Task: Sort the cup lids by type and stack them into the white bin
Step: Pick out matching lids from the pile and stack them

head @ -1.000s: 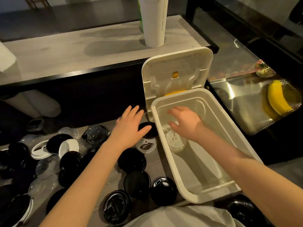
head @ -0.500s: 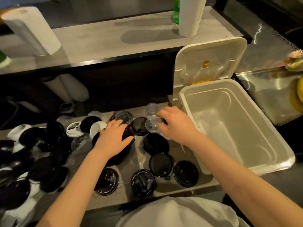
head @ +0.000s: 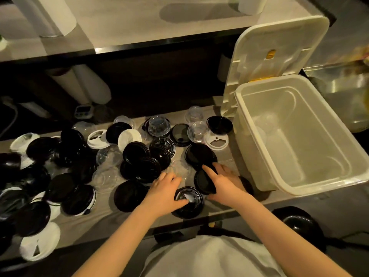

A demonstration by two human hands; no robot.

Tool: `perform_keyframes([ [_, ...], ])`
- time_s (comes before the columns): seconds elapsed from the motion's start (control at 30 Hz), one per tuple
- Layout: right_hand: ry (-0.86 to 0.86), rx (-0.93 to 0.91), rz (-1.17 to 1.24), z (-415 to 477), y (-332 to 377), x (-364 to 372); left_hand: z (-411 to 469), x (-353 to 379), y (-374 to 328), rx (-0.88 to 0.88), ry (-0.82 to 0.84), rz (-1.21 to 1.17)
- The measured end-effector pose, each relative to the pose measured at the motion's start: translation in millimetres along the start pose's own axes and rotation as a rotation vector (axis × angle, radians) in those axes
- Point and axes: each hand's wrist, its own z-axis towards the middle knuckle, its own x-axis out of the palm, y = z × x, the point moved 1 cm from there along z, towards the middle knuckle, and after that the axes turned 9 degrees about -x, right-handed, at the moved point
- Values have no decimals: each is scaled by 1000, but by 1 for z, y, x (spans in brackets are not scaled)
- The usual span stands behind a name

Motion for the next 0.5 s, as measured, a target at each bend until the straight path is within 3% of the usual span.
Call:
perform_keyframes([
  [0.17, -79, -20, 105, 4, -5, 5, 0, 15, -3, 6, 116, 7],
  [0.33, -192, 10, 456, -2, -20, -1, -1, 25, -8, 14, 182, 43],
  [0.5, -409, 34, 764, -8, -17, -16, 2, 32, -16, -8, 166, 65],
])
